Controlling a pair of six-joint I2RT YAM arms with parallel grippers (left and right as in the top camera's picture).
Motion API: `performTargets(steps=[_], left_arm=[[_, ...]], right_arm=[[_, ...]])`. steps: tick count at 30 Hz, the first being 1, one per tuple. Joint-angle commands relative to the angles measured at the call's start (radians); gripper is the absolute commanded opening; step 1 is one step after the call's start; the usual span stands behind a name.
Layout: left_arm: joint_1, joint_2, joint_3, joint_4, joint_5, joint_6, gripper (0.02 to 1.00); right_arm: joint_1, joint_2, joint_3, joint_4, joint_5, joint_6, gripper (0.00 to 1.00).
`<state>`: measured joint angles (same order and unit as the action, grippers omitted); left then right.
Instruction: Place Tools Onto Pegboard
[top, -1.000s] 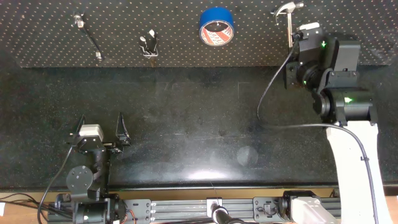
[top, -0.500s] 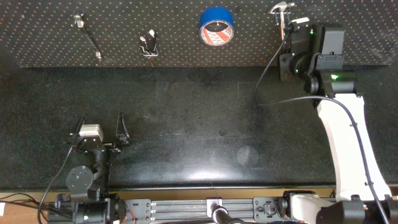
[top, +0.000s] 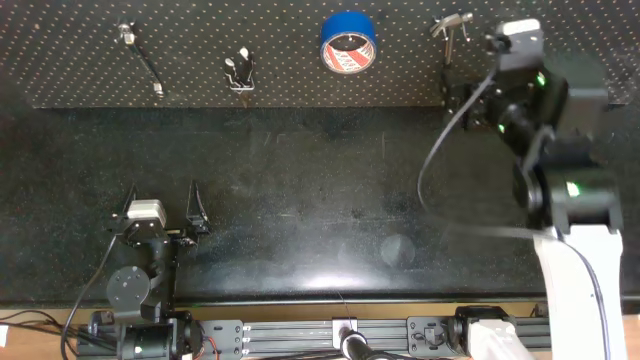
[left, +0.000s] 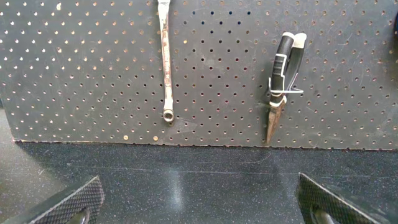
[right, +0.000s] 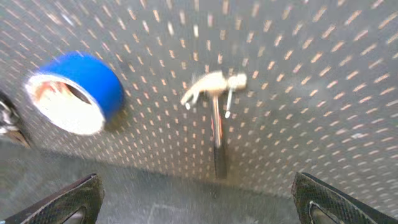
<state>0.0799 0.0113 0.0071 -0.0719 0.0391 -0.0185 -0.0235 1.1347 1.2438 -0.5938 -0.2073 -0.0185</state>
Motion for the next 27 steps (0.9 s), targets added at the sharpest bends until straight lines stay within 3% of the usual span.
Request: performTargets(steps=[1,2,6,10,14,19,23,27], left_arm=[[0.005,-0.008,-0.002,-0.007,0.015,0.02,0.996],[0.005,-0.008,-0.002,-0.007,0.015,0.02,0.996],[0.005,-0.008,-0.002,-0.007,0.015,0.02,0.996],[0.005,-0.008,-0.002,-0.007,0.015,0.02,0.996],[0.005,-0.008,-0.002,-0.007,0.015,0.02,0.996],[0.005,-0.008,-0.002,-0.007,0.015,0.02,0.996],[0.005,-0.008,-0.002,-0.007,0.015,0.02,0.996],[0.005,-0.008,-0.002,-0.007,0.015,0.02,0.996]], right_arm=[[0.008,-0.131,0.017,0.0,-0.014,0.022,0.985],[0.008,-0.144,0.017,-0.001,-0.013,0.019,0.985],[0.007,-0.315,-0.032,-0.061,0.128,0.031,0.985],[0.008,-0.554,-0.461,0.369,0.155,0.071,0.985],[0.019,-0.778,-0.816,0.56,0.156,0.277,0.985],[0.04,-1.027,-1.092,0.55,0.155,0.322,0.985],[0.04,-1.095,-1.167,0.52,0.175,0.32,0.985],[0.04,-1.134,-1.221,0.52,0.174,0.222,0.985]])
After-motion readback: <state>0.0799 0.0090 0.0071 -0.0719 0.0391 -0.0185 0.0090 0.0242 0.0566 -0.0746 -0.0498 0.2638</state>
